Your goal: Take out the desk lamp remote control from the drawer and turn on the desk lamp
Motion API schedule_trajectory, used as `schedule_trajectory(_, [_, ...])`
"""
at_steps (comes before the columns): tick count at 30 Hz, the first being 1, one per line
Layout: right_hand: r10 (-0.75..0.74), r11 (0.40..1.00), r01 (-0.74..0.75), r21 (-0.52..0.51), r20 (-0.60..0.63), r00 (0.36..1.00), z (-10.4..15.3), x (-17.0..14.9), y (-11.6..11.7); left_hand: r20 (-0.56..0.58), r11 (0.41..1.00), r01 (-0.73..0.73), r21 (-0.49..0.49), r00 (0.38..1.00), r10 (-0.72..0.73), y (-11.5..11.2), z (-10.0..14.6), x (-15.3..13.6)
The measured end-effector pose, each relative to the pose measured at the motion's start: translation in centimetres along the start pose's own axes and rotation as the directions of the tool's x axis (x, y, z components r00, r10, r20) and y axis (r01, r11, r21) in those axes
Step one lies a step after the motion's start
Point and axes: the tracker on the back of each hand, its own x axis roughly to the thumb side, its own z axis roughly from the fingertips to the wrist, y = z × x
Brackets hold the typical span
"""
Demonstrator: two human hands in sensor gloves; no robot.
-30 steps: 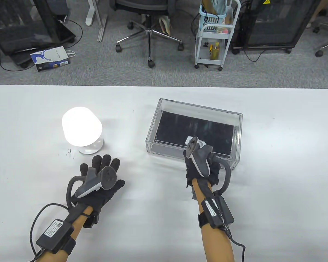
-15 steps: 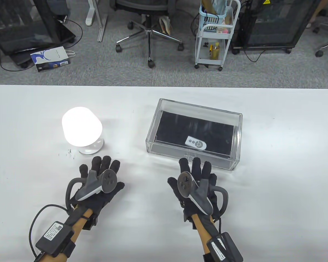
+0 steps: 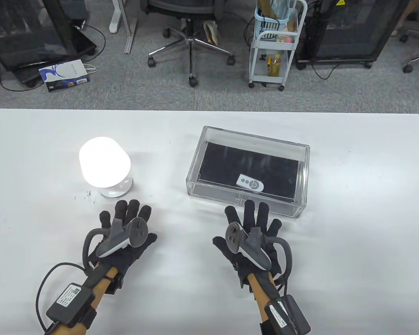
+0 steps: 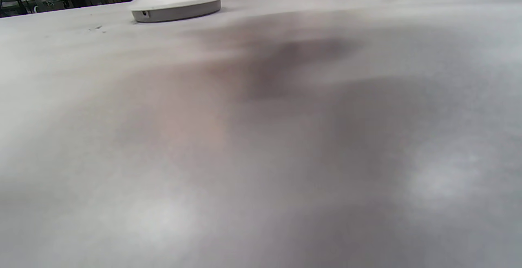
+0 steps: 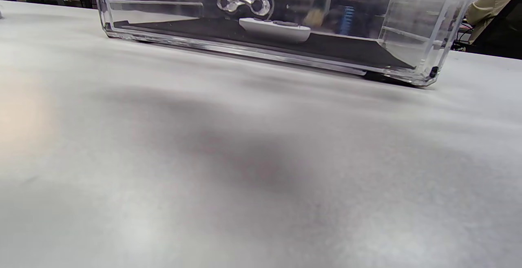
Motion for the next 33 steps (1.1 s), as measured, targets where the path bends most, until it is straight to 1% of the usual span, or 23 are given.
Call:
schedule_trajectory(10, [0.002,0.999,-0.002,0.043,-0.005,1.0,-0.03,0.07,0.15,0.008,1.0,0.012,0.003,1.0,-0.012,-0.07,0.06,0.12])
schedule_trajectory(33, [-0.002,0.998,0.003,0.067,-0.009,1.0,-0.06,0.1,0.23,0.004,0.999,0.029,-0.023,1.0,-0.029,-0.17,0.21,0.3])
